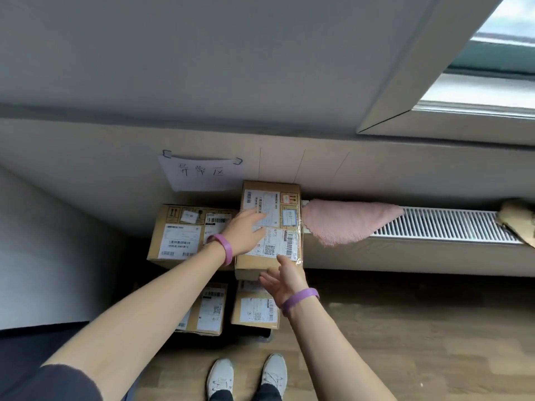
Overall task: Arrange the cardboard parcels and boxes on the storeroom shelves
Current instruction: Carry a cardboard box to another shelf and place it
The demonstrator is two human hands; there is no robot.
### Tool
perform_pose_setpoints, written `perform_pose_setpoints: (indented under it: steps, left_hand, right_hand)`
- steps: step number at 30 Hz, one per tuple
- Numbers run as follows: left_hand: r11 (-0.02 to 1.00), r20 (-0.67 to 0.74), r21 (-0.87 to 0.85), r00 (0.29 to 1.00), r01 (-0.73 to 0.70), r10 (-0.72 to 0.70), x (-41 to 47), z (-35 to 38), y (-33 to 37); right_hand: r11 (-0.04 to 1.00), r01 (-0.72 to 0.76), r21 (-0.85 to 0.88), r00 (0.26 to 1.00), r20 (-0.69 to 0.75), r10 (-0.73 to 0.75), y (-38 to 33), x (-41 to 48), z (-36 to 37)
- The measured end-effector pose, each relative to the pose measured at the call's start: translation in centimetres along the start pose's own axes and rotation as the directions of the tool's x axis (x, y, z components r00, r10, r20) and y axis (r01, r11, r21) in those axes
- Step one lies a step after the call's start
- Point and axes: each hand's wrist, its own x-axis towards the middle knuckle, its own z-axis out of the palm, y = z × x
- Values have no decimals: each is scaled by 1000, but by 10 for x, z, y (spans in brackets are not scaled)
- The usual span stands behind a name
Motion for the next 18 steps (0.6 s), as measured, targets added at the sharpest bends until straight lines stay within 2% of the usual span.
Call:
perform_pose_setpoints:
  steps: [4, 7, 9, 11, 13, 18]
  left_hand:
    - [940, -16, -335, 997, 68, -78, -46, -22, 7]
    - [900, -52, -426, 990, 94, -128, -81, -43, 9]
    - [872, -71, -474, 982, 119, -172, -104, -60, 12]
    - [836, -102, -534, 972, 127, -212, -124, -77, 16]
    - [752, -153, -649, 949, 114, -277, -143, -89, 18]
    - [530, -296, -848, 831, -2, -471, -205, -107, 9]
  right_hand:
    - [999, 54, 8, 997, 60, -54, -10, -48, 16]
    - [992, 116, -56, 982, 154, -106, -13, -75, 34]
    - [964, 207, -168, 958, 234, -165, -12, -91, 51]
    - [888, 346, -302, 917, 308, -253, -12, -108, 70]
    - [788, 481, -383, 858, 390, -334, -13, -123, 86]
    - [466, 706, -534, 701, 623, -347, -2, -161, 117]
